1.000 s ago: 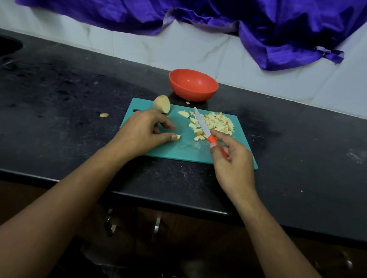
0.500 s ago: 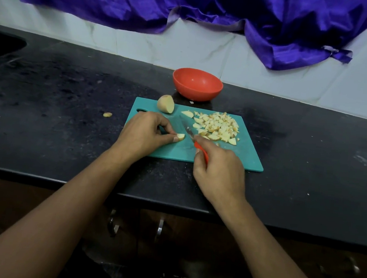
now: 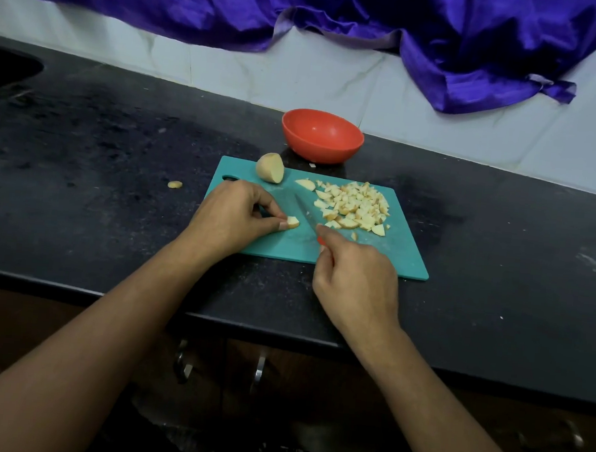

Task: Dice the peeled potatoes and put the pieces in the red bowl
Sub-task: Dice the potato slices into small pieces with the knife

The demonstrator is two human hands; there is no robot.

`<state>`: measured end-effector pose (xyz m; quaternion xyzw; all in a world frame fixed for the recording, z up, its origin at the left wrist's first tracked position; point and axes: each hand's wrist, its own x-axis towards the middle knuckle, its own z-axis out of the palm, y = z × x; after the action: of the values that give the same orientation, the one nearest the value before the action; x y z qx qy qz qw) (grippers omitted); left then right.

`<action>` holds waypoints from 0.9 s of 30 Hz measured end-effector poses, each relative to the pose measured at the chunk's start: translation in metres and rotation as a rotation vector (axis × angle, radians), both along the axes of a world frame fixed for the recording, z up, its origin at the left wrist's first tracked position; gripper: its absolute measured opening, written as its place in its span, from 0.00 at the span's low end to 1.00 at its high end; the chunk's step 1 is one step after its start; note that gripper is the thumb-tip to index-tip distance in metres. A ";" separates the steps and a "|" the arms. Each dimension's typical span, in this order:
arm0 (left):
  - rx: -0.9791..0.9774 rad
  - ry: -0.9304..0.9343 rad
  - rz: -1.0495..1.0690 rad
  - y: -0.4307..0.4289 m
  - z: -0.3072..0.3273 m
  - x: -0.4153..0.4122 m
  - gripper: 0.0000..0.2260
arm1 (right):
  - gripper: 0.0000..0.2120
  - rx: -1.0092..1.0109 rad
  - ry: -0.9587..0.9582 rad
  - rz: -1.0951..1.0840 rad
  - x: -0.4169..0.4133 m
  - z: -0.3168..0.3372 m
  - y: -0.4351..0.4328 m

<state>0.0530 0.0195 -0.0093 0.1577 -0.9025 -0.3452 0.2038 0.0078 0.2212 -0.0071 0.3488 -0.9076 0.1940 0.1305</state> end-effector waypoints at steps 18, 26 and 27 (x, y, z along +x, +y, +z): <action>-0.040 0.018 0.037 0.001 -0.003 -0.001 0.06 | 0.20 -0.073 -0.016 0.056 0.002 0.000 0.002; -0.076 0.030 0.037 0.001 -0.002 -0.001 0.04 | 0.20 0.039 0.030 0.102 0.001 0.000 0.000; -0.069 0.028 0.038 0.001 -0.002 -0.001 0.05 | 0.20 0.036 0.028 0.086 0.001 0.000 0.000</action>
<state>0.0520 0.0202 -0.0118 0.1628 -0.9078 -0.3120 0.2282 0.0092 0.2209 -0.0073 0.3927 -0.8931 0.1780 0.1284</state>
